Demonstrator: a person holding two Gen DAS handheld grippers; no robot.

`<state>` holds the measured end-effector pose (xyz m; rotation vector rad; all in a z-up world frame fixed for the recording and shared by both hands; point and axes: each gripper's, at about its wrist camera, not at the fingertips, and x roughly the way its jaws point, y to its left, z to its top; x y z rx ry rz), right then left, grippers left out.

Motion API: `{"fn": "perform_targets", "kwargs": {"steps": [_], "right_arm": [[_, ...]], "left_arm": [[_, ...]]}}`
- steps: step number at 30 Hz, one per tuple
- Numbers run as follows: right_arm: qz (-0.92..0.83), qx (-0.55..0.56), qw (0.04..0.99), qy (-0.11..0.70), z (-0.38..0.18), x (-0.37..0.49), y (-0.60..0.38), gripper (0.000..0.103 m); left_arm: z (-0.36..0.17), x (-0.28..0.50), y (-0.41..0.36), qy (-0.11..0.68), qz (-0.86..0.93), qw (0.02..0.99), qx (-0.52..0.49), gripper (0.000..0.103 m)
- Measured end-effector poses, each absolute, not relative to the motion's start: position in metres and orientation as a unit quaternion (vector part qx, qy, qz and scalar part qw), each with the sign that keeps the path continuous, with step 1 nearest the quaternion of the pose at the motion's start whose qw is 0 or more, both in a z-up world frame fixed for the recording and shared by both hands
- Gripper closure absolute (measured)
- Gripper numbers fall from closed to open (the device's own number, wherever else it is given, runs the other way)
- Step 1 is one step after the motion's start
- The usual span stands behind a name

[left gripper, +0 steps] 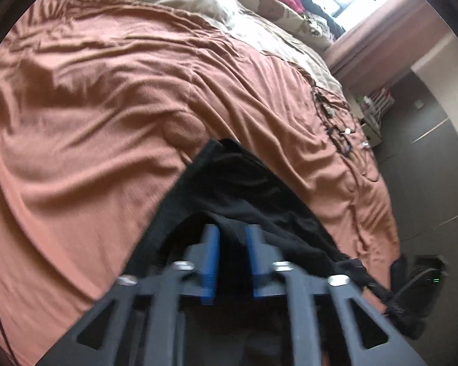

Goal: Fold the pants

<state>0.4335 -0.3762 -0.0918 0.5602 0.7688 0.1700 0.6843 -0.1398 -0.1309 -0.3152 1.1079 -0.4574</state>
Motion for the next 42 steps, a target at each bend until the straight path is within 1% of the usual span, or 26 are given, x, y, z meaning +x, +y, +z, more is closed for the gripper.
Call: {"fn": "perform_targets", "kwargs": {"steps": [2,3,7,15,18,20,23,28,29,30,31,34,35,37,38,39,40,42], "right_arm": [[0.082,0.253,0.898,0.351,-0.084,0.429,-0.374,0.034],[0.078,0.242,0.907,0.334,-0.078,0.424,-0.373,0.031],[0.076,0.23,0.909,0.338,-0.075,0.418,-0.375,0.031],[0.036,0.124,0.922,0.366,-0.068,0.406,-0.368,0.031],[0.035,0.113,0.918,0.379,-0.071,0.407,-0.368,0.031],[0.036,0.112,0.915,0.387,-0.076,0.411,-0.37,0.037],[0.038,0.114,0.91,0.396,-0.082,0.418,-0.375,0.041],[0.044,0.115,0.903,0.412,-0.093,0.431,-0.376,0.042],[0.044,0.114,0.903,0.412,-0.093,0.433,-0.376,0.043],[0.047,0.112,0.903,0.412,-0.094,0.435,-0.376,0.046],[0.051,0.11,0.903,0.412,-0.094,0.437,-0.374,0.052],[0.051,0.096,0.906,0.409,-0.095,0.442,-0.371,0.061],[0.054,0.093,0.905,0.411,-0.097,0.444,-0.369,0.07],[0.052,0.088,0.905,0.414,-0.1,0.446,-0.367,0.076],[0.05,0.082,0.907,0.411,-0.1,0.446,-0.365,0.082],[0.048,0.078,0.908,0.408,-0.1,0.445,-0.364,0.09],[0.047,0.078,0.909,0.407,-0.099,0.445,-0.365,0.096],[0.048,0.089,0.91,0.401,-0.097,0.442,-0.368,0.096]], "left_arm": [[-0.131,0.687,-0.136,0.509,-0.209,0.825,-0.129,0.042],[-0.132,0.688,-0.135,0.506,-0.207,0.829,-0.116,0.042],[-0.138,0.692,-0.137,0.513,-0.213,0.828,-0.083,0.042],[-0.147,0.699,-0.167,0.514,-0.242,0.822,0.032,0.042],[-0.16,0.703,-0.178,0.521,-0.25,0.813,0.066,0.042],[-0.166,0.703,-0.184,0.52,-0.254,0.811,0.085,0.042],[-0.179,0.704,-0.194,0.524,-0.256,0.803,0.12,0.042],[-0.197,0.71,-0.205,0.539,-0.254,0.788,0.158,0.045],[-0.2,0.712,-0.207,0.539,-0.251,0.786,0.167,0.05],[-0.202,0.712,-0.21,0.54,-0.251,0.784,0.173,0.055],[-0.204,0.713,-0.212,0.54,-0.252,0.783,0.179,0.056],[-0.208,0.711,-0.222,0.53,-0.249,0.784,0.205,0.057],[-0.209,0.712,-0.224,0.527,-0.247,0.785,0.213,0.057],[-0.211,0.712,-0.23,0.526,-0.245,0.783,0.225,0.066],[-0.21,0.712,-0.231,0.524,-0.246,0.783,0.228,0.077],[-0.209,0.711,-0.232,0.521,-0.244,0.785,0.23,0.092],[-0.207,0.711,-0.232,0.518,-0.243,0.787,0.231,0.095],[-0.201,0.708,-0.232,0.511,-0.241,0.791,0.235,0.096]]}}
